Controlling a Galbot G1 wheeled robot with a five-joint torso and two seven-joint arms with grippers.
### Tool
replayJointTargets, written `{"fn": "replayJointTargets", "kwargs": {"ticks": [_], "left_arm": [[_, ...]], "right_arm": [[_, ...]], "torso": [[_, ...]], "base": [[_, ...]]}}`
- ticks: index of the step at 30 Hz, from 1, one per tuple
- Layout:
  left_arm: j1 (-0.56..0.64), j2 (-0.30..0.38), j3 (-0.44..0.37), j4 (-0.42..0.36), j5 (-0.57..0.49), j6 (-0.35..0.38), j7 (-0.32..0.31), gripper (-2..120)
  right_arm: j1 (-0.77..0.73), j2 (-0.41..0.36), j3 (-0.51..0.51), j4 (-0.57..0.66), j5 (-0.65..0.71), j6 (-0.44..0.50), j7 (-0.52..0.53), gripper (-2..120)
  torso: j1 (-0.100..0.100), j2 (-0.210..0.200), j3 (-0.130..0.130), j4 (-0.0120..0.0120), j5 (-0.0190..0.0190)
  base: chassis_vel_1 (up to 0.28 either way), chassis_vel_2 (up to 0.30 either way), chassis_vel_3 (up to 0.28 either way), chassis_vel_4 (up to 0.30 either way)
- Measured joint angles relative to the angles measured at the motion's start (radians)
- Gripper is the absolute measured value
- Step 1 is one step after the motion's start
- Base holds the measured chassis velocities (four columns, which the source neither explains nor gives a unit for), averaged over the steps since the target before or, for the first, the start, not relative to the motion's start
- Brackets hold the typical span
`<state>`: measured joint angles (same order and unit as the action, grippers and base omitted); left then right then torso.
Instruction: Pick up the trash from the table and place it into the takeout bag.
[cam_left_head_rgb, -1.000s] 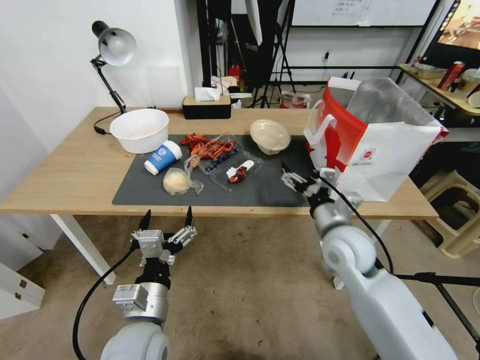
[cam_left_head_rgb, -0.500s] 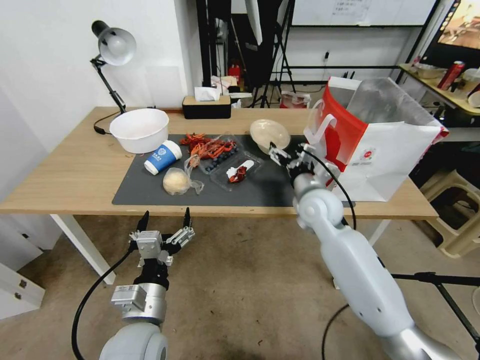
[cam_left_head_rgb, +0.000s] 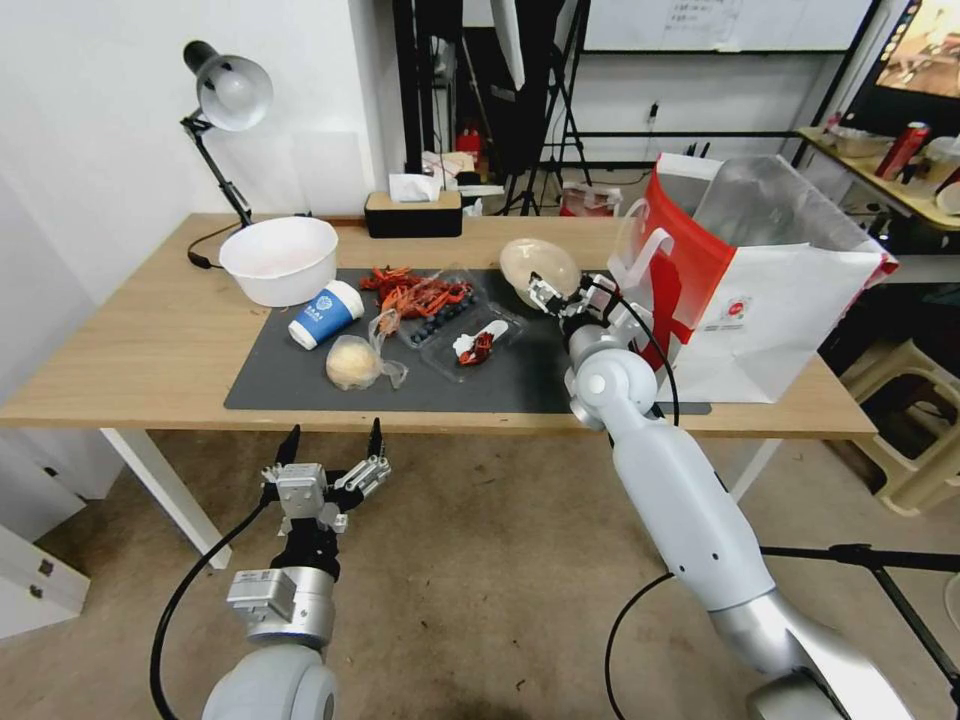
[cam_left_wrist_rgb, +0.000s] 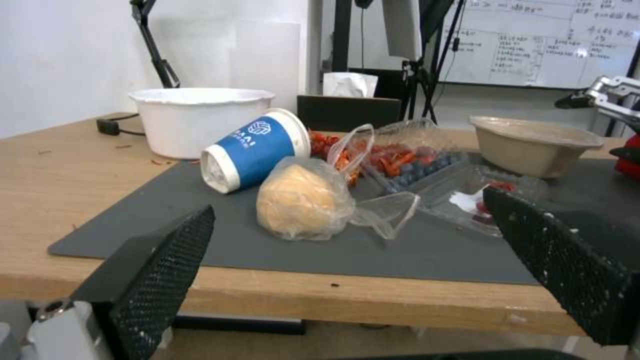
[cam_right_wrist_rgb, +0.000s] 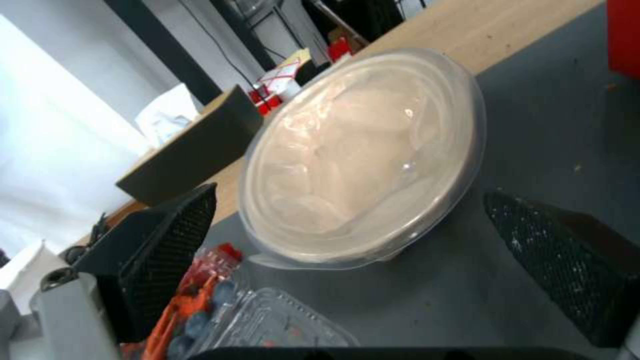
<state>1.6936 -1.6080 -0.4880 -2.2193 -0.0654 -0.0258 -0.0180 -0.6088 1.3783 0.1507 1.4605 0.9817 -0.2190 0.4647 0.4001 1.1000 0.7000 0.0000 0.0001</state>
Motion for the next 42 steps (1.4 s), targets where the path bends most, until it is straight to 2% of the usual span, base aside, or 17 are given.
{"fn": "replayJointTargets", "kwargs": {"ticks": [7,11,13,15,16,19,20,22,24,26,28,33,36,41,42], "left_arm": [[0.003,0.000,0.000,-0.001,0.000,0.000,0.000,100],[0.005,0.000,0.000,-0.003,0.000,-0.003,0.000,100],[0.005,0.000,0.000,-0.004,0.000,-0.003,0.000,100],[0.006,0.000,0.001,-0.005,0.000,-0.007,0.001,100],[0.006,0.000,0.001,-0.005,0.000,-0.007,0.001,100],[0.007,0.000,0.003,-0.005,0.000,-0.009,0.002,100],[0.007,0.000,0.003,-0.005,0.000,-0.009,0.002,100],[0.007,0.000,0.006,-0.005,0.000,-0.010,0.004,100],[0.007,0.000,0.007,-0.005,0.000,-0.010,0.004,100],[0.008,0.000,0.009,-0.005,0.002,-0.013,0.007,100],[0.008,0.000,0.010,-0.005,0.003,-0.014,0.008,100],[0.009,0.000,0.012,-0.001,0.006,-0.022,0.011,100],[0.011,0.000,0.013,-0.001,0.007,-0.026,0.012,100],[0.013,0.000,0.013,0.000,0.008,-0.028,0.013,100],[0.013,0.000,0.013,0.000,0.008,-0.029,0.013,100]], "right_arm": [[0.020,0.019,0.013,-0.035,0.015,-0.015,0.014,95],[0.029,0.028,0.020,-0.050,0.022,-0.027,0.026,82],[0.030,0.028,0.021,-0.050,0.023,-0.028,0.027,81],[0.033,0.031,0.028,-0.056,0.035,-0.055,0.047,69],[0.033,0.031,0.028,-0.056,0.035,-0.055,0.047,69],[0.035,0.033,0.032,-0.058,0.042,-0.072,0.057,55],[0.035,0.033,0.032,-0.058,0.042,-0.072,0.057,55],[0.035,0.031,0.034,-0.059,0.043,-0.076,0.058,43],[0.035,0.030,0.034,-0.059,0.043,-0.076,0.058,41],[0.032,0.024,0.036,-0.057,0.044,-0.076,0.058,28],[0.031,0.023,0.038,-0.056,0.045,-0.076,0.058,25],[0.025,0.017,0.045,-0.044,0.046,-0.075,0.058,6],[0.021,0.013,0.048,-0.035,0.046,-0.071,0.053,0],[0.016,0.005,0.049,-0.016,0.048,-0.039,0.015,0],[0.011,-0.002,0.050,0.005,0.059,-0.026,-0.019,0]], "torso": [[0.000,0.000,0.000,0.0000,-0.0001],[0.000,0.000,0.000,0.0000,-0.0001],[0.000,0.000,0.000,0.0000,0.0000],[0.000,0.000,0.000,0.0000,-0.0001],[0.000,0.000,0.000,0.0000,-0.0001],[0.000,0.000,0.000,0.0000,-0.0001],[0.000,0.000,0.000,0.0000,-0.0001],[0.000,0.000,0.000,0.0000,-0.0001],[0.000,0.000,0.000,0.0000,-0.0001],[0.000,0.000,0.000,0.0000,0.0000],[0.000,0.000,0.000,0.0000,0.0000],[0.000,0.000,0.000,0.0001,0.0000],[0.000,0.000,0.000,0.0001,0.0000],[0.000,0.000,0.000,-0.0001,0.0001],[0.000,0.000,0.000,0.0001,-0.0001]], "base": [[0.000,0.000,0.000,0.000],[0.000,0.000,0.000,0.000],[0.000,0.000,0.000,0.000],[0.000,0.000,0.000,0.000],[0.000,0.000,0.000,0.000],[0.000,0.000,0.000,0.000],[0.000,0.000,0.000,0.000],[0.000,0.000,0.000,0.000],[0.000,0.000,0.000,0.000],[0.000,0.000,0.000,0.000],[0.000,0.000,0.000,0.000],[0.000,0.000,0.000,0.000],[0.000,0.000,0.000,0.000],[0.000,0.000,0.000,0.000],[0.000,0.000,0.000,0.000]]}}
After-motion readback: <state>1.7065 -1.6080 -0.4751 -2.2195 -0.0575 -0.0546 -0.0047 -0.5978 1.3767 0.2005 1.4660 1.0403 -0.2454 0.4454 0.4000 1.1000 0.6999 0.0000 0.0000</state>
